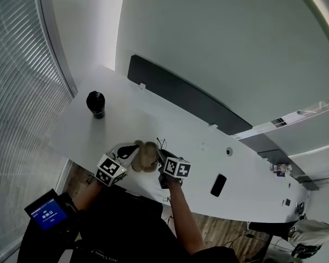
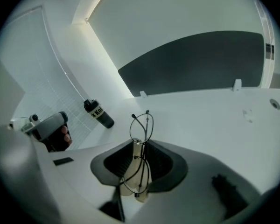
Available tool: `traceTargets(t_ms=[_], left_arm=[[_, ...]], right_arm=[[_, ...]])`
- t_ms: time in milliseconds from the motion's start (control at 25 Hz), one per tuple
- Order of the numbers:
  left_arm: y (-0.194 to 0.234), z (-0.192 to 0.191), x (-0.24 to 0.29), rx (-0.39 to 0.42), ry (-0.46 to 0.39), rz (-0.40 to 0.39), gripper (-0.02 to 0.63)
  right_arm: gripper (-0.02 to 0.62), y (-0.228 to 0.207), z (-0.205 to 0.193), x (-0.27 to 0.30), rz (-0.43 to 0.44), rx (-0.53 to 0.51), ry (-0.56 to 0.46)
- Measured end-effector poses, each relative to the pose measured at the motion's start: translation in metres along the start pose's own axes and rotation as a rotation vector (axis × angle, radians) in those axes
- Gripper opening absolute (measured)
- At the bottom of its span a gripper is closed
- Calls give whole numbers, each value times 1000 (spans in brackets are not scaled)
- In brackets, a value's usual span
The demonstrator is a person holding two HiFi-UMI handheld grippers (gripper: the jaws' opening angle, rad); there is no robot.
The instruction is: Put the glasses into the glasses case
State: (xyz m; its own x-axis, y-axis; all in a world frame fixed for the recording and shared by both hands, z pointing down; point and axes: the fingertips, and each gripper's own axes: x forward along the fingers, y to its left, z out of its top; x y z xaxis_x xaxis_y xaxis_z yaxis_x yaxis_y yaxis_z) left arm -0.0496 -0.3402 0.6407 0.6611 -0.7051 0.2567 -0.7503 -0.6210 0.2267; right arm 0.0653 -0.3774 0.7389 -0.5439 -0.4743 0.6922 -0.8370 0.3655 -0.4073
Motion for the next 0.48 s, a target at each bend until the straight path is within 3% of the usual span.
traceTargets(t_ms=[120, 240, 400, 480], left_arm=[[4, 1, -2, -3, -7, 14, 6], [9, 6, -15, -12, -12, 30, 6], [16, 16, -29, -26, -16, 57, 6], [19, 19, -35, -34, -12, 74, 6]], right_arm=[[95, 9, -2, 20, -8, -58, 58], [94, 18, -10, 36, -18, -50, 107], [95, 17, -26, 44, -77, -132, 210], [95, 13, -39, 44, -74, -104, 249]])
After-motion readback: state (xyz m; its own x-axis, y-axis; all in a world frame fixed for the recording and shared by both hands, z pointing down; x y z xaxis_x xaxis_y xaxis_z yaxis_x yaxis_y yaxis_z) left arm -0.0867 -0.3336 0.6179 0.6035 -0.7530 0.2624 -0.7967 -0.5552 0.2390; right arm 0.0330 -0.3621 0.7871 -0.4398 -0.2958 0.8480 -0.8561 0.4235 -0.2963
